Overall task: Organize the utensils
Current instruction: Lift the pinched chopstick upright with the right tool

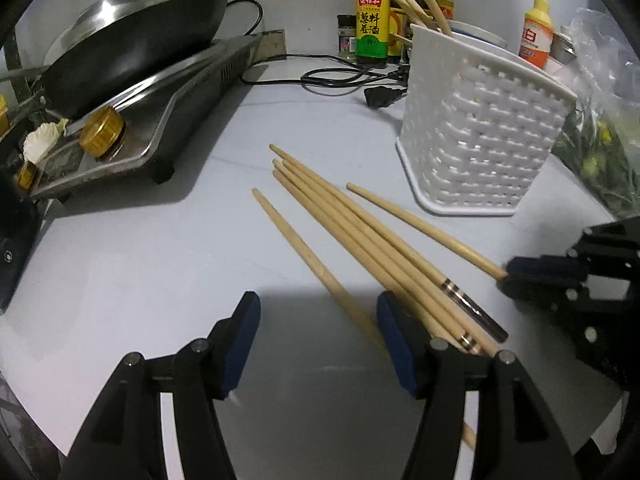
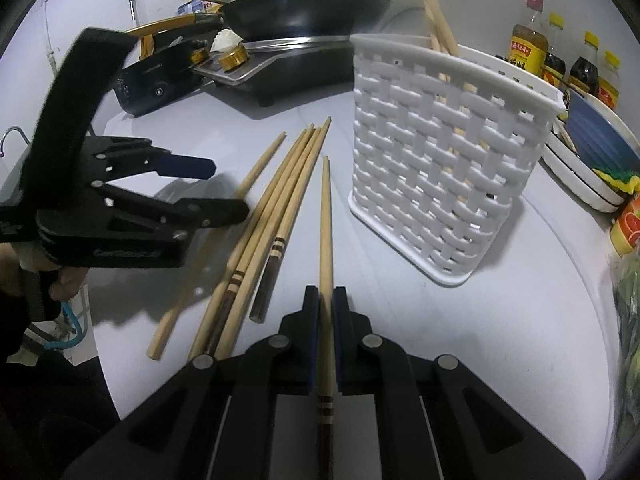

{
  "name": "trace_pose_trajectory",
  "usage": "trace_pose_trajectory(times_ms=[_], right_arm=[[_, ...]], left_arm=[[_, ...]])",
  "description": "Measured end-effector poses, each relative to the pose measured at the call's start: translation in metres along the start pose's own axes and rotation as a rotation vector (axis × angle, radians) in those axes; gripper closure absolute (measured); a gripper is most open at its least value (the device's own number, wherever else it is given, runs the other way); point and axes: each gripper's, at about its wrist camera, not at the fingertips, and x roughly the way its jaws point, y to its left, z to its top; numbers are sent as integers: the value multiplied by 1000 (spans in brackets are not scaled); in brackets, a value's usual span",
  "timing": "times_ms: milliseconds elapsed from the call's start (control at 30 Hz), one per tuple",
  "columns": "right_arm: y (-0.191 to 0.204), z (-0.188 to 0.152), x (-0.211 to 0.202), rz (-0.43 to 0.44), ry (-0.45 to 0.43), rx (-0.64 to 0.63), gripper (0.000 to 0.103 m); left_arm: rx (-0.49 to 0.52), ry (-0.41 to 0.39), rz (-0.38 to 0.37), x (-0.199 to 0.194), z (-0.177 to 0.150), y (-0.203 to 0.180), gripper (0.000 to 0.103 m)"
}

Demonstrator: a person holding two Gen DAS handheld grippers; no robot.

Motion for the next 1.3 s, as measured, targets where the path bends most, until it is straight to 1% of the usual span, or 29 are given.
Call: trace_pose_trajectory(times_ms=[133,233,333,367,400,467,500,533,567,600,633,667,700,733,767,833,1000,1133,1300], right_arm=[[-2,7,4,-7,10,4,97],[-4,14,9,-8,17,10,97],[-3,21,15,-12,25,11,96],[-3,23,17,-13,26,12,93],[-4,26,19,-15,28,17,86],[-5,29,22,-19,28,29,78],[-5,32,24,-20,27,32,78],[-5,33,25,-22,26,31,78],[-4,35,27,-25,25,30,78],[-3,36,28,-26,23,30,78],[-2,37,29,-25,22,30,78],[-2,38,30,-23,21,33,78],[-2,38,30,-22,21,36,81],[-1,40,31,-19,22,37,86],[-1,40,31,-21,25,37,95],[0,40,31,-25,30,37,97],[8,39,27,-22,25,18,97],[12,42,18,-17,-1,17,97],[13,43,3,-9,-35,22,97]], left_arm=[[7,6,-10,1,1,1,42],[3,9,-43,5,5,3,42],[14,10,-54,7,7,2,42],[18,10,-59,7,6,3,42],[22,9,-63,7,6,3,44],[28,3,-67,6,5,5,51],[29,1,-69,6,5,6,59],[31,-3,-70,5,5,8,69],[31,-5,-71,5,5,8,74],[32,-5,-73,4,4,10,81],[33,-5,-76,4,4,11,85],[34,-6,-83,3,3,12,86],[37,-7,-87,3,3,12,90],[40,-8,-91,3,2,12,93],[40,-8,-96,2,1,13,93],[35,-12,-104,0,-1,14,95],[6,-21,-114,-3,-6,19,96],[-22,-35,-119,-8,-10,24,97],[-67,-72,-126,-20,-11,32,97]])
